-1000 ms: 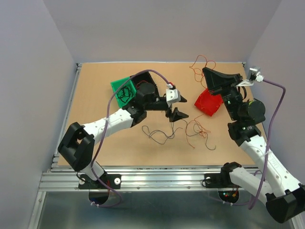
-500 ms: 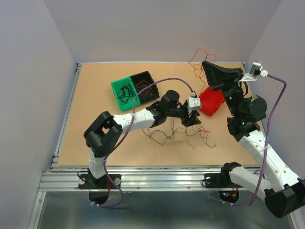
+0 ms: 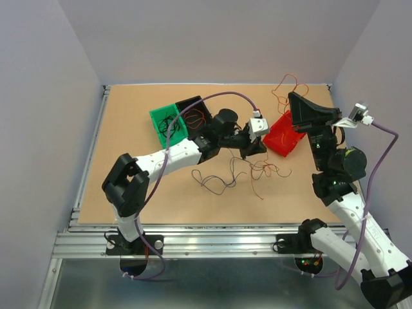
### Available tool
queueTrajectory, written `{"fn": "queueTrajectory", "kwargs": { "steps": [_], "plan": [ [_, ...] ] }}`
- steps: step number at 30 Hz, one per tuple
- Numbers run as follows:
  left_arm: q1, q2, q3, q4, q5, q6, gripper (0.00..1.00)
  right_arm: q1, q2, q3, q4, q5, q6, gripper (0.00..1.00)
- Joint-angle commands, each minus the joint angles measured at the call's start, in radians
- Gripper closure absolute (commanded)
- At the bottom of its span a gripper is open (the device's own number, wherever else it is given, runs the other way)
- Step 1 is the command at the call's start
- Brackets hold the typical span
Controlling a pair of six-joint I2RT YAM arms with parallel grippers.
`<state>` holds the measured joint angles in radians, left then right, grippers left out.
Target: Untangle the cables
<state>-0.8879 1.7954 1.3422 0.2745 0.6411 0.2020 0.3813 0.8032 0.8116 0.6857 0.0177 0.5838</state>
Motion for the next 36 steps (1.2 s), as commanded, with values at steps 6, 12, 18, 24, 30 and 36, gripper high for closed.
{"fn": "queueTrajectory", "kwargs": {
  "steps": [6,12,18,24,30,36],
  "plan": [
    [0.009,-0.307,0.196,-0.268,-0.026,0.024,1.00,0.005,-0.104,-0.198,-0.189,-0.083,-0.202,0.99],
    [0.017,-0.367,0.236,-0.334,-0.081,0.033,1.00,0.007,-0.026,-0.288,-0.068,-0.421,-0.236,0.99],
    [0.027,-0.393,0.238,-0.382,-0.130,0.037,1.00,0.007,0.051,-0.310,0.067,-0.558,-0.259,0.99],
    [0.150,-0.357,0.242,-0.386,-0.141,0.016,1.00,0.007,0.207,-0.247,0.127,-0.584,-0.236,0.99],
    [0.329,-0.262,0.265,-0.341,-0.103,0.027,1.00,0.007,0.390,-0.131,0.218,-0.573,-0.190,0.99],
    [0.447,-0.127,0.331,-0.365,-0.118,0.017,1.00,0.034,0.678,0.046,0.265,-0.535,-0.159,0.99]
  ]
}}
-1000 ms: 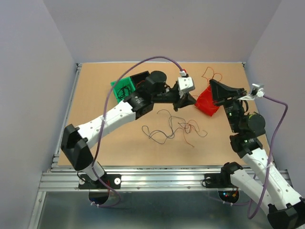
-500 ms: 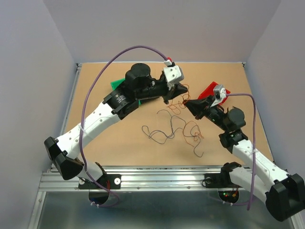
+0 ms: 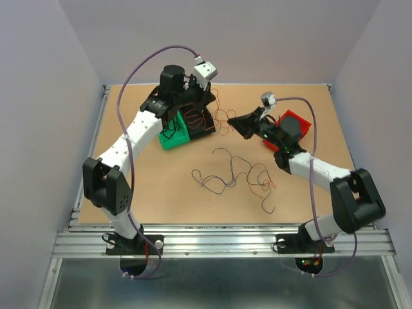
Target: Untangle the cables
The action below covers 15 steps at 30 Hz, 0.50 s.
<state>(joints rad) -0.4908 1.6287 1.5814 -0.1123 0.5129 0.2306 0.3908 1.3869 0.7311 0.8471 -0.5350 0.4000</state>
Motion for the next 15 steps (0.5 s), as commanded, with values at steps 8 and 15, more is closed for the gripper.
{"fn": "queueTrajectory", "kwargs": {
  "steps": [8,15],
  "plan": [
    [0.147,0.252,0.244,0.016,-0.072,-0.039,1.00,0.060,0.507,0.465,0.121,0.079,0.056,0.99],
    [0.170,0.428,0.417,-0.033,-0.217,0.030,1.00,0.063,0.722,0.677,0.116,0.096,0.108,0.99]
  ]
}}
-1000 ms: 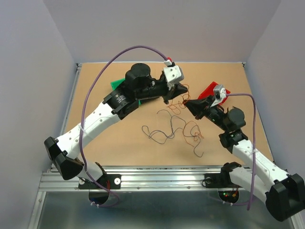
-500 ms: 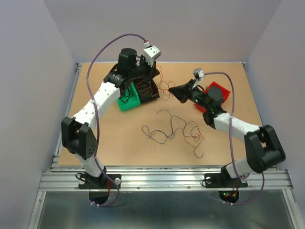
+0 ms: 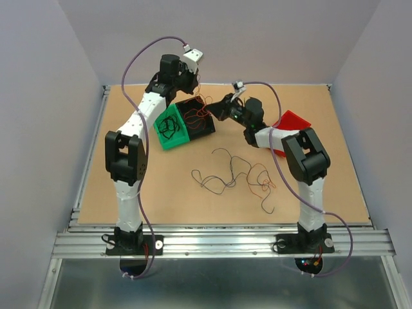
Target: Untangle the cables
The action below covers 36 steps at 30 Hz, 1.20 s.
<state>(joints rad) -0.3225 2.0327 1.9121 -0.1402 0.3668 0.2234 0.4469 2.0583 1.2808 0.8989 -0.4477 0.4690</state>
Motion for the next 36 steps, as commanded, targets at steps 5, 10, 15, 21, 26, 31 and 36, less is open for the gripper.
{"fn": "queueTrajectory", "kwargs": {
  "steps": [5,10,15,21,26,31,36],
  "plan": [
    [0.026,0.060,0.036,0.024,-0.083,0.045,1.00,0.018,0.177,0.212,0.058,0.003,0.075,1.00],
    [0.043,0.113,0.030,0.007,-0.057,0.048,1.00,0.035,0.232,0.253,0.038,0.010,0.076,0.99],
    [0.053,0.087,-0.018,-0.009,-0.020,0.054,1.00,0.072,0.218,0.235,-0.024,0.047,0.011,0.99],
    [0.048,0.040,-0.076,-0.031,-0.003,0.048,1.00,0.098,0.181,0.206,-0.098,0.105,-0.042,0.99],
    [0.040,0.067,-0.039,-0.088,-0.034,0.042,1.00,0.110,0.192,0.236,-0.192,0.190,-0.082,0.99],
    [0.027,0.073,-0.027,-0.125,-0.089,0.041,1.00,0.113,0.189,0.244,-0.221,0.279,-0.095,0.86],
    [0.016,0.049,-0.042,-0.122,-0.129,0.036,0.84,0.116,0.178,0.295,-0.270,0.354,-0.125,0.87]
  ]
}}
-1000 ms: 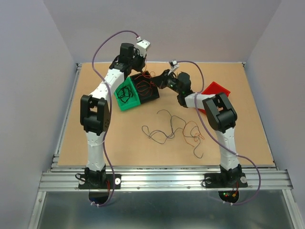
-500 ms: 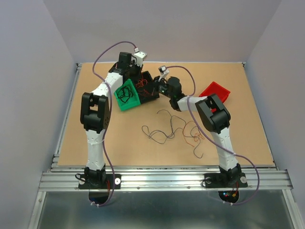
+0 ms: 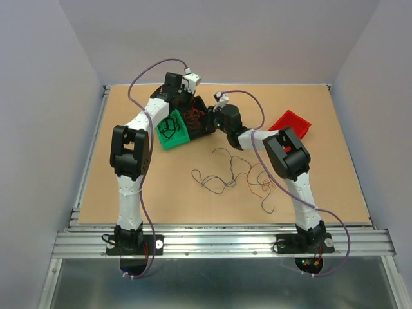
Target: Untangle the cables
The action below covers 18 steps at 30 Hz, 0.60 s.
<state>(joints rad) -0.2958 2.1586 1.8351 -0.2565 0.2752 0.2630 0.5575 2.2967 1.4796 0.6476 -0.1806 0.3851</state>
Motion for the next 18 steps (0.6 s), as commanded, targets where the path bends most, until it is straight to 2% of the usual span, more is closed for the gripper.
{"fn": "queueTrajectory", "kwargs": {
  "steps": [1,4,6,7,13,18],
  "plan": [
    [-0.014,-0.082,0.032,-0.006,-0.050,-0.002,0.80,0.004,-0.062,0.102,-0.032,0.089,-0.049,0.85],
    [-0.020,-0.091,0.023,0.000,-0.063,-0.001,0.68,0.005,-0.071,0.100,-0.032,0.093,-0.051,0.75],
    [-0.022,-0.108,0.009,0.011,-0.076,-0.001,0.65,0.007,-0.075,0.097,-0.034,0.099,-0.055,0.71],
    [-0.022,-0.117,0.003,0.019,-0.085,-0.001,0.62,0.008,-0.080,0.091,-0.034,0.102,-0.058,0.66],
    [-0.023,-0.184,-0.040,0.042,-0.117,0.002,0.56,0.012,-0.132,0.061,-0.034,0.122,-0.075,0.55],
    [-0.023,-0.236,-0.077,0.059,-0.148,0.018,0.50,0.012,-0.189,0.006,-0.025,0.125,-0.083,0.52]
  ]
}}
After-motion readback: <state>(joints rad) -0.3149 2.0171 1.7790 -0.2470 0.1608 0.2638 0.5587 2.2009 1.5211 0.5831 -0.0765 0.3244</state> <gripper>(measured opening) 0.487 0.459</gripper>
